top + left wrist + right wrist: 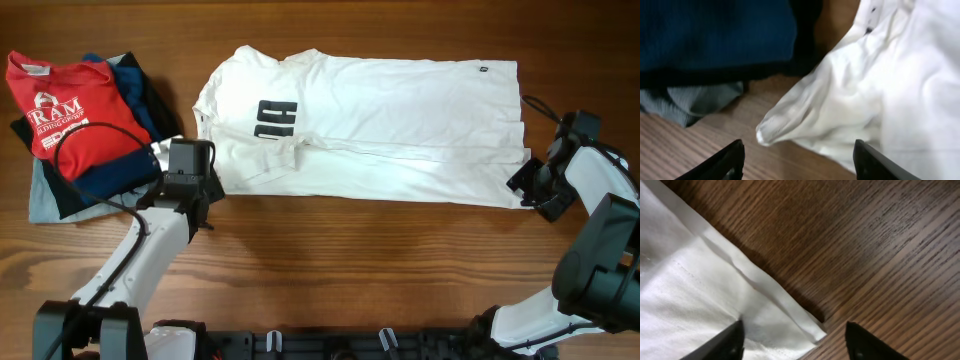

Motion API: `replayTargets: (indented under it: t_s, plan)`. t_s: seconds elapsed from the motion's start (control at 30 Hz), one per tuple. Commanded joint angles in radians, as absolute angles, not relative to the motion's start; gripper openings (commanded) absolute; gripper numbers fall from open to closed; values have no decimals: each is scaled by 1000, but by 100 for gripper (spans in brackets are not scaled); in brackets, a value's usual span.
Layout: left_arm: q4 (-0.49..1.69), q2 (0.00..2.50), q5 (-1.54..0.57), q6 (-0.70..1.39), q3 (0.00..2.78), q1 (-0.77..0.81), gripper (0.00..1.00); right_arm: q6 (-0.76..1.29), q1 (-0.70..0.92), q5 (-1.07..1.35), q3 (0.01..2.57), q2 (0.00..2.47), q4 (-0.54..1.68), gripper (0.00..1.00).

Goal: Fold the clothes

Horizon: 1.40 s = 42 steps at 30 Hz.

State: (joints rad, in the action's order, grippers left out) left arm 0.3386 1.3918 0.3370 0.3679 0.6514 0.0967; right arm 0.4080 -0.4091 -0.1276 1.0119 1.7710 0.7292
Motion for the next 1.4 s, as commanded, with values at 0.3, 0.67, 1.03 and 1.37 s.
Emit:
replayTargets:
  t_s: [0.3,0.67,1.03,1.37]
  plan:
    - [256,1531,297,366,642,94,70,419,-406,-109,1005,1777,730,66]
    - [301,1633,216,374,642,94,64,418,-406,-108,1005,1777,728,29]
    - [439,1633,103,431,642,94,37,421,-408,-194,1005,1777,749,4]
    - [546,1633,-10,437,642,94,13,449,-562,-209,1006,1777,790,4]
